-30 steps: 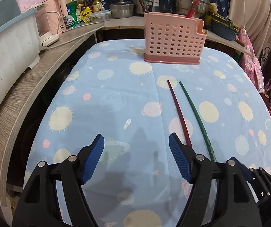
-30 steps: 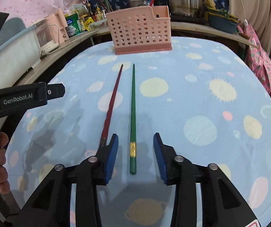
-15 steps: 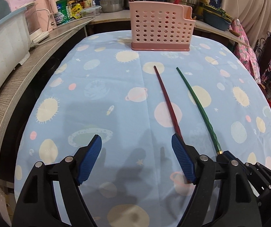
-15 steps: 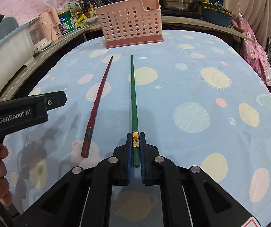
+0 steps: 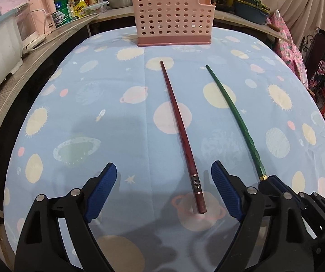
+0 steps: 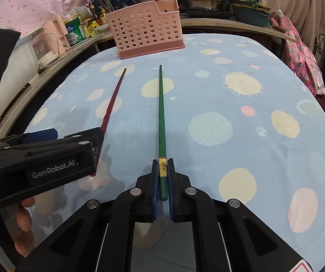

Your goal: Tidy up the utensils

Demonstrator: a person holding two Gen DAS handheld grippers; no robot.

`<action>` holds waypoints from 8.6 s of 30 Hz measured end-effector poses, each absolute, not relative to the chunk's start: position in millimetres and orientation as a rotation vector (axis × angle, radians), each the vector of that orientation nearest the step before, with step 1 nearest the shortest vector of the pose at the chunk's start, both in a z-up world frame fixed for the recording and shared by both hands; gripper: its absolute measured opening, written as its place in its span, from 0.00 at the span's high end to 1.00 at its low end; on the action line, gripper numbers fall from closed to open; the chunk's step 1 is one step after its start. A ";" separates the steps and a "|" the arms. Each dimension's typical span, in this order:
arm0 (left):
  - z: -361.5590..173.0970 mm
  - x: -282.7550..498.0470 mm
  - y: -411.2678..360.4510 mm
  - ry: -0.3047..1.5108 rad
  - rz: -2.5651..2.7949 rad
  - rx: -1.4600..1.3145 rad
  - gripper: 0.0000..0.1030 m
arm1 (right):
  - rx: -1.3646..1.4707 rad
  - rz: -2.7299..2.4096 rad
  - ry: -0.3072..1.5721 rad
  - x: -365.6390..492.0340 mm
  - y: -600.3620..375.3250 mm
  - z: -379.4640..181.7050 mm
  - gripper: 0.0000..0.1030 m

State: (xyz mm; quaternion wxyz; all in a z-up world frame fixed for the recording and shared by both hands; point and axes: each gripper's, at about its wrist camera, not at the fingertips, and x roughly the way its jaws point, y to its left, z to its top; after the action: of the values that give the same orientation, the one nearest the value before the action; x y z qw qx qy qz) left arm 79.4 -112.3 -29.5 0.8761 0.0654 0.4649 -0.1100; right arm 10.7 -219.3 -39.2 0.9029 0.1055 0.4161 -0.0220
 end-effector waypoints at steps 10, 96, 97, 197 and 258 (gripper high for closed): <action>-41.4 81.9 -110.3 1.013 -0.226 0.130 0.38 | 0.221 -0.037 0.856 8.4 -221.2 -39.3 0.93; 188.9 168.5 -49.1 0.691 -0.349 -0.069 0.93 | 0.262 0.043 0.412 108.4 -238.7 176.4 0.93; 193.8 173.3 -49.5 0.681 -0.345 -0.065 0.93 | 0.258 0.044 0.407 114.0 -241.2 181.5 0.93; 158.7 230.1 -77.4 0.577 -0.099 0.070 0.18 | 0.147 -0.014 0.514 191.5 -245.2 147.4 0.38; 62.2 140.7 -66.3 0.770 -0.046 0.117 0.10 | 0.119 -0.123 0.679 95.3 -220.9 62.4 0.06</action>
State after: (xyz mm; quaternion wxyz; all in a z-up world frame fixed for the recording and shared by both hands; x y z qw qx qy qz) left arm 140.7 -66.3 62.2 0.9249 0.0573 0.3753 -0.0226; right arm 95.3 -220.9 62.4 0.9394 0.0581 0.3326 -0.0603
